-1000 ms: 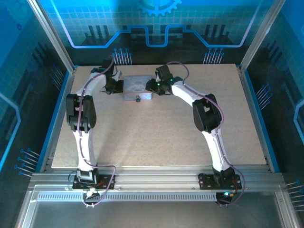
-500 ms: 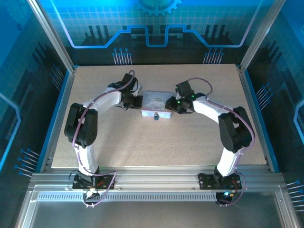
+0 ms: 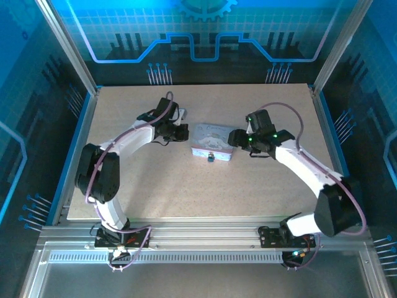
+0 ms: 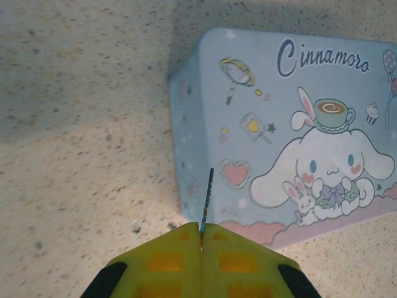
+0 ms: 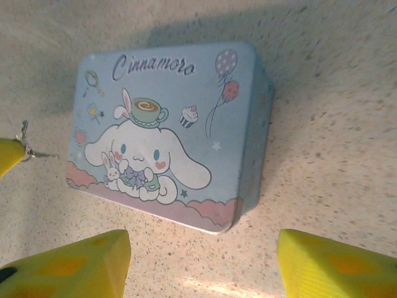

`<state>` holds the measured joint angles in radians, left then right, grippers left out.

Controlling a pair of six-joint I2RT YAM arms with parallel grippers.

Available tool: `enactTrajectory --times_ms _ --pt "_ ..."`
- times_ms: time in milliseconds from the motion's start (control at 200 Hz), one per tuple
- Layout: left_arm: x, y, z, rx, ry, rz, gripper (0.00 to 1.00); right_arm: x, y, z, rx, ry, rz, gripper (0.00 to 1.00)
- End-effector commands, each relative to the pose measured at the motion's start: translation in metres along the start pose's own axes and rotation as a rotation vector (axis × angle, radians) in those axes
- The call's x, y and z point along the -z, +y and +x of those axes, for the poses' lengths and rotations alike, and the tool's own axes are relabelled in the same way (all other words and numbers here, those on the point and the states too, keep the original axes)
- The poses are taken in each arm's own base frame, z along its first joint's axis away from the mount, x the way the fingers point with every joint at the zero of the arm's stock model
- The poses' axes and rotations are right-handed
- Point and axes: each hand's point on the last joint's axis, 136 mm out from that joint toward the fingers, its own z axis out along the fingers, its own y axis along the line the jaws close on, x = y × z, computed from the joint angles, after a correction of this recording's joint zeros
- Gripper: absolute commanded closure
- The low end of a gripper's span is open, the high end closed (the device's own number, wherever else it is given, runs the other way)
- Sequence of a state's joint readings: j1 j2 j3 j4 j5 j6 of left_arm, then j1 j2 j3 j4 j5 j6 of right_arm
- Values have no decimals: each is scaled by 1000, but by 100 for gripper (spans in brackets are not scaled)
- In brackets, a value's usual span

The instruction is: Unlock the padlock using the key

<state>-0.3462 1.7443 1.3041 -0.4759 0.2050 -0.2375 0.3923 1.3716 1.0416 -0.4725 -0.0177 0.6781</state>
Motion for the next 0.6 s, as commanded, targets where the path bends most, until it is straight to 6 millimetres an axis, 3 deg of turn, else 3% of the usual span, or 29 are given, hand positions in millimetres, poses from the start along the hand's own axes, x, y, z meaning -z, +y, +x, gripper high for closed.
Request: enactTrajectory --times_ms 0,110,235,410,595 --pt "28 2 -3 3 -58 35 100 23 -17 18 60 -21 139 36" --pt "47 5 8 -29 -91 39 100 36 -10 38 116 -54 241 39" --pt "64 6 26 -47 -113 46 100 31 12 67 146 -71 277 41" --pt "83 -13 61 -61 -104 177 100 -11 46 100 159 -36 245 42" --pt "96 -19 98 -54 -88 243 100 -51 68 105 184 -5 318 47"
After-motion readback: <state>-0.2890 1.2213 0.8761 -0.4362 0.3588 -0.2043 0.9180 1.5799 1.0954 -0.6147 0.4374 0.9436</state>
